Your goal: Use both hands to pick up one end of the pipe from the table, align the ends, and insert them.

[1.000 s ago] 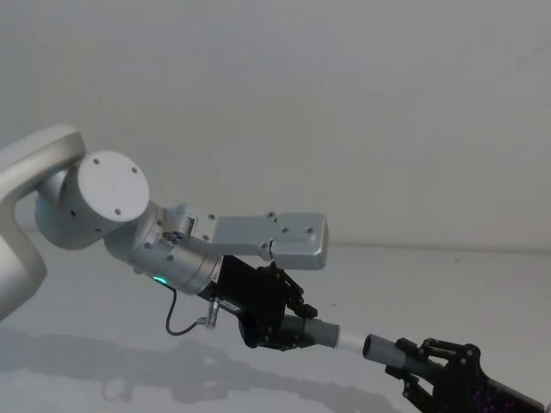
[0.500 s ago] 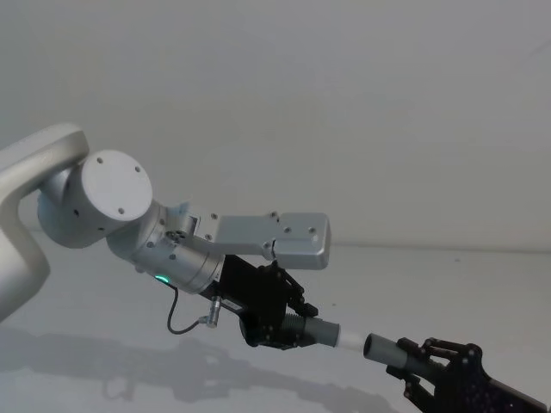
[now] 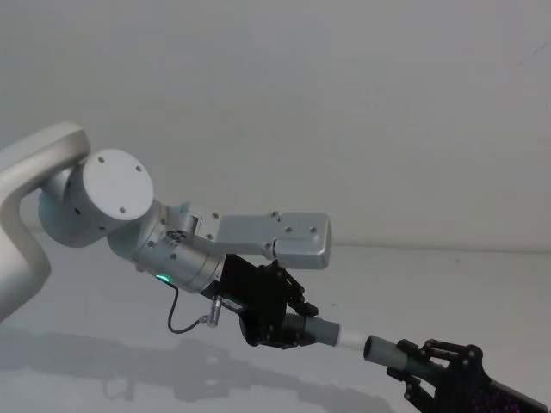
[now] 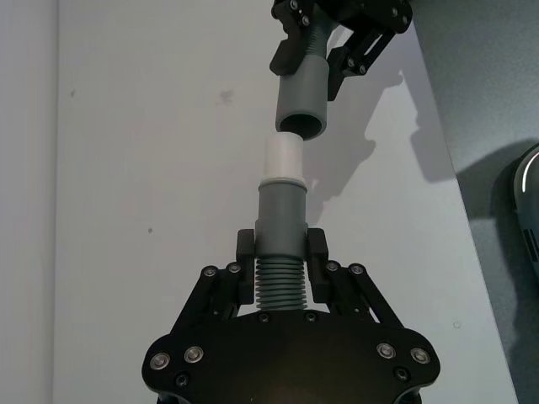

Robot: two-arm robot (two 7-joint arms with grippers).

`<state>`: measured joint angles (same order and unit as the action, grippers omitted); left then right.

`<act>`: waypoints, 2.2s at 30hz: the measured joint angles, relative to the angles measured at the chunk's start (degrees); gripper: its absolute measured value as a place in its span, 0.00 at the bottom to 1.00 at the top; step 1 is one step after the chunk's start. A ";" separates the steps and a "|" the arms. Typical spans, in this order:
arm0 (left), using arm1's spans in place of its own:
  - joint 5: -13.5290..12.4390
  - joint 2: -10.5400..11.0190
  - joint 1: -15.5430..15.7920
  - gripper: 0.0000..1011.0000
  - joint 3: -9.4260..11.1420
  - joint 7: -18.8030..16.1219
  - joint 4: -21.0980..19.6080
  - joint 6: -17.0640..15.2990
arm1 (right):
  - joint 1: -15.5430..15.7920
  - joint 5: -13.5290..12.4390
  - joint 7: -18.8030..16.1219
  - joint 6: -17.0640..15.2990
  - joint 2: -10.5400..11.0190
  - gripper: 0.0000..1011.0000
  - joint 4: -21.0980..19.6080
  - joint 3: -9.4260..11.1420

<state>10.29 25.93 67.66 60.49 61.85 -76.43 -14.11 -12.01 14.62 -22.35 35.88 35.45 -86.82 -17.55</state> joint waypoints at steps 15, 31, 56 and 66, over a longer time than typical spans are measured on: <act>0.00 0.37 -0.27 0.32 -0.34 -0.30 -0.69 -0.21 | -0.36 0.48 0.36 -0.87 0.41 0.29 -0.14 -0.80; 0.08 0.20 -0.19 0.32 -0.39 -0.09 -0.08 0.65 | -1.27 1.15 0.89 -1.97 0.43 0.29 -0.06 -1.71; -0.13 -0.22 0.03 0.32 -0.23 0.29 0.93 1.39 | -1.85 -0.43 -0.38 -4.91 0.76 0.29 -1.18 -2.33; -0.31 -0.51 0.11 0.32 -0.18 0.39 1.39 1.71 | -1.70 -1.22 -0.95 -6.00 1.01 0.29 -1.86 -2.42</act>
<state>9.99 25.42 67.77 60.31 62.24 -75.04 -12.40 -13.71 13.41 -23.30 29.88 36.46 -88.69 -19.97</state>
